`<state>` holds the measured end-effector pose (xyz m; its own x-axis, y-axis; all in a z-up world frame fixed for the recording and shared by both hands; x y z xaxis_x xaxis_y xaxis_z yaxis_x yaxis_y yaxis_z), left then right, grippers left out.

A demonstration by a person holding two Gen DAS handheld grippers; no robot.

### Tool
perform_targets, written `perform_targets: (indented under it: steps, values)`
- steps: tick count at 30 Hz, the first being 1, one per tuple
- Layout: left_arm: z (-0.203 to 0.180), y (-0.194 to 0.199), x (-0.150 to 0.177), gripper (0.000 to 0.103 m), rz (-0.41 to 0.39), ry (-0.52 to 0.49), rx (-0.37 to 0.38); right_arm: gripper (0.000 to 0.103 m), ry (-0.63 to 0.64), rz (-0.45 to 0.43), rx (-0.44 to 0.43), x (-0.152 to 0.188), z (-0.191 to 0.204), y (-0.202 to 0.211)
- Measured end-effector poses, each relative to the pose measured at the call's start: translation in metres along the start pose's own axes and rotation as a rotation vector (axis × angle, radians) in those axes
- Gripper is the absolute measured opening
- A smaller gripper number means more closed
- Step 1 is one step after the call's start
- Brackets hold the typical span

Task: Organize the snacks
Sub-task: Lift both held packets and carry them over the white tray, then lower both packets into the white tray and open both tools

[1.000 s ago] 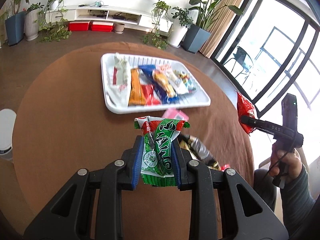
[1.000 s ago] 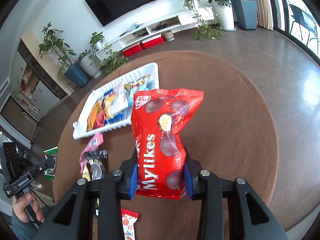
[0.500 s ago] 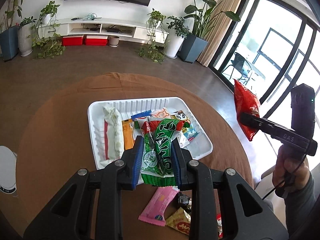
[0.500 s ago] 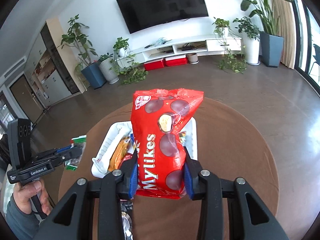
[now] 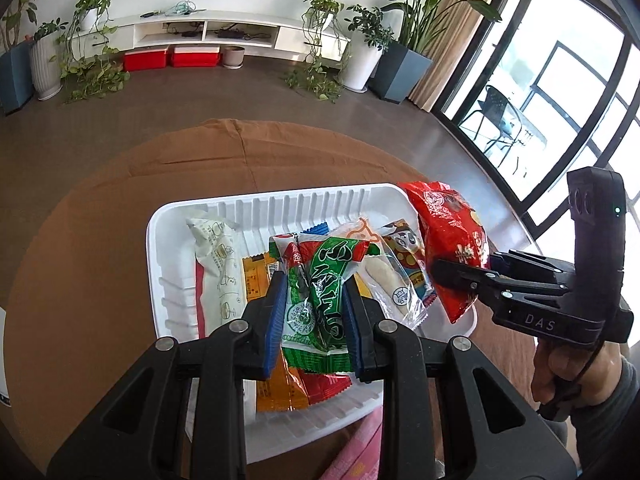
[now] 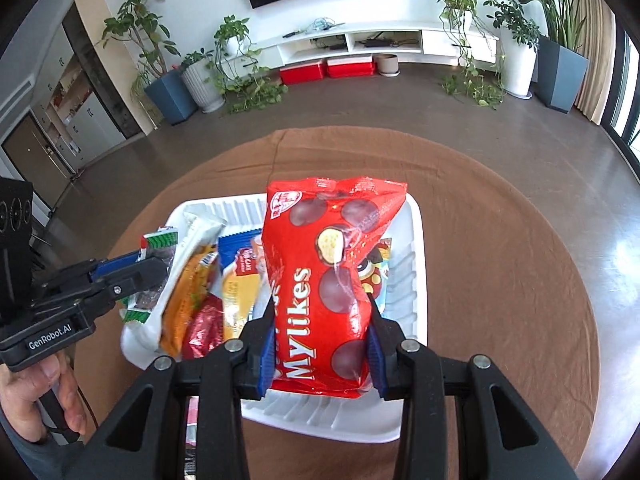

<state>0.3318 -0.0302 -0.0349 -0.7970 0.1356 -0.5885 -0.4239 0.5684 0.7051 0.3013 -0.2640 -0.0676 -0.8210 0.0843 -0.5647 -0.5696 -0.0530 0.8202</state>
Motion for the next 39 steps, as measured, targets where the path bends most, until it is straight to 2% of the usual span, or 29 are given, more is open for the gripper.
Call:
perform_targets:
  steps: [11, 24, 28, 31, 32, 34, 39]
  values:
    - [0.01, -0.049, 0.003, 0.024, 0.051, 0.0, -0.013, 0.04, 0.039, 0.022, 0.025, 0.0, 0.006, -0.025]
    - [0.01, -0.084, 0.005, 0.027, 0.054, 0.008, -0.031, 0.04, 0.093, 0.038, 0.054, 0.004, 0.019, -0.037]
    - [0.005, -0.092, 0.005, 0.034, 0.059, -0.006, -0.04, 0.04, 0.094, 0.04, 0.056, 0.003, 0.02, -0.038]
    - [0.005, -0.091, 0.003, 0.047, 0.048, -0.004, -0.04, 0.043, 0.086, 0.045, 0.054, 0.003, 0.019, -0.038]
    - [0.003, -0.09, 0.002, 0.053, 0.046, -0.005, -0.042, 0.047, 0.081, 0.05, 0.047, 0.003, 0.018, -0.038]
    - [0.0, -0.089, 0.001, 0.057, 0.043, -0.011, -0.041, 0.054, 0.078, 0.051, 0.04, 0.002, 0.019, -0.038]
    - [0.002, -0.087, 0.002, 0.057, 0.039, -0.009, -0.039, 0.054, 0.08, 0.048, 0.042, 0.002, 0.017, -0.039]
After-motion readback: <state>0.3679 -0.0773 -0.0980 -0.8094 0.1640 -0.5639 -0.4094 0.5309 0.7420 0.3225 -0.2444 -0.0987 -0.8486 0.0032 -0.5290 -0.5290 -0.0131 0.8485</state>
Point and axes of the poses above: each gripper's, at about its wrist camera, not at the fingertips, and y roughly against the way its jaws point, z to its left, x to its underside, the point moved 1 cm from there along -y, roughly the way its jaws point, and after that the axes turned 7 degrees about x, right-handed, at the moved point
